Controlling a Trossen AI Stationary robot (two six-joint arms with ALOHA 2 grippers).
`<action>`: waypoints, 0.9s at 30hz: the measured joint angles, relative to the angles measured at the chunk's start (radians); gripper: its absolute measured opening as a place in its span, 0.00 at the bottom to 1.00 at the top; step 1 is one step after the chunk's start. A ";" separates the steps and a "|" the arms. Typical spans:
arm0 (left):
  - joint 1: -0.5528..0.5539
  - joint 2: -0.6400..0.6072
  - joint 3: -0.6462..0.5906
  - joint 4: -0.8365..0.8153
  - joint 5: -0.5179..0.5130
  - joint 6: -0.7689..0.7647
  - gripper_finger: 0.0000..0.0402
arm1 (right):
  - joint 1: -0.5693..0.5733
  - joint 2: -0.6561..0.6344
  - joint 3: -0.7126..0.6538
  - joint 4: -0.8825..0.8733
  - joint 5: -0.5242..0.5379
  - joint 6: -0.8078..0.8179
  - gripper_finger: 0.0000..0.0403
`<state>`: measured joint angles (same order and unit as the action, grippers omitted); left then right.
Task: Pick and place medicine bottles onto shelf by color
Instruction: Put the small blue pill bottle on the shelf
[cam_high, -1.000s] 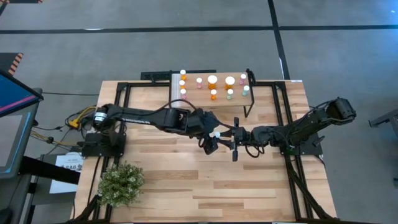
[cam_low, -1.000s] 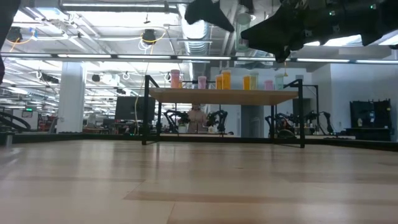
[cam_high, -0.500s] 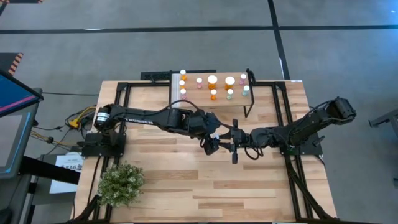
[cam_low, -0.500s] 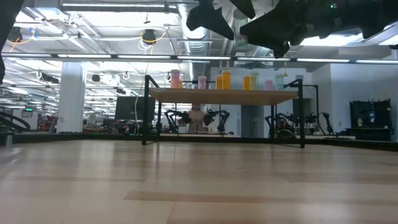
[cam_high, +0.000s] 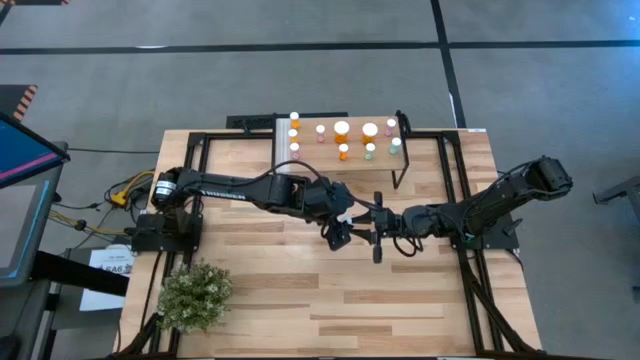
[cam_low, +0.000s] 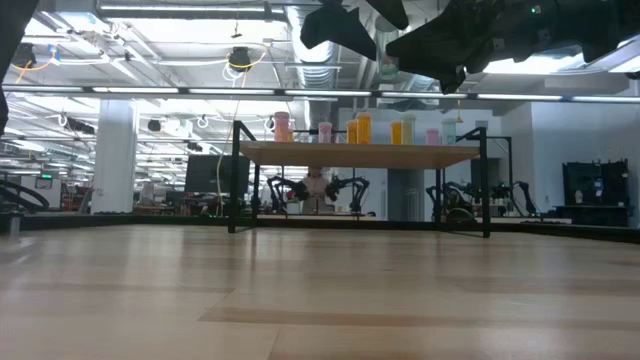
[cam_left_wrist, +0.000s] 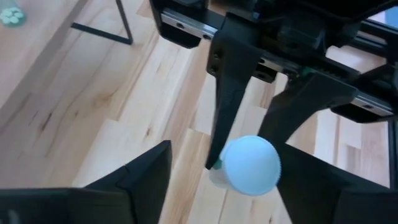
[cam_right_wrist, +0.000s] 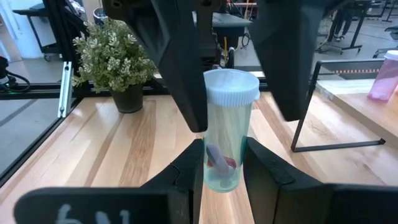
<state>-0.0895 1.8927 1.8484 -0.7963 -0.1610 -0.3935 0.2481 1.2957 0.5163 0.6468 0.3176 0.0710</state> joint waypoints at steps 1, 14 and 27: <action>0.000 0.000 0.000 0.000 0.004 0.002 0.60 | 0.000 0.000 0.000 0.000 0.000 0.000 0.27; -0.001 0.000 0.000 0.002 0.030 0.008 0.37 | 0.000 0.000 0.000 -0.001 0.000 0.001 0.27; -0.001 -0.001 0.000 0.002 0.029 0.007 0.28 | 0.000 0.000 0.000 -0.001 0.000 0.000 0.41</action>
<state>-0.0906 1.8919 1.8484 -0.7945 -0.1319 -0.3865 0.2478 1.2957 0.5159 0.6460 0.3176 0.0708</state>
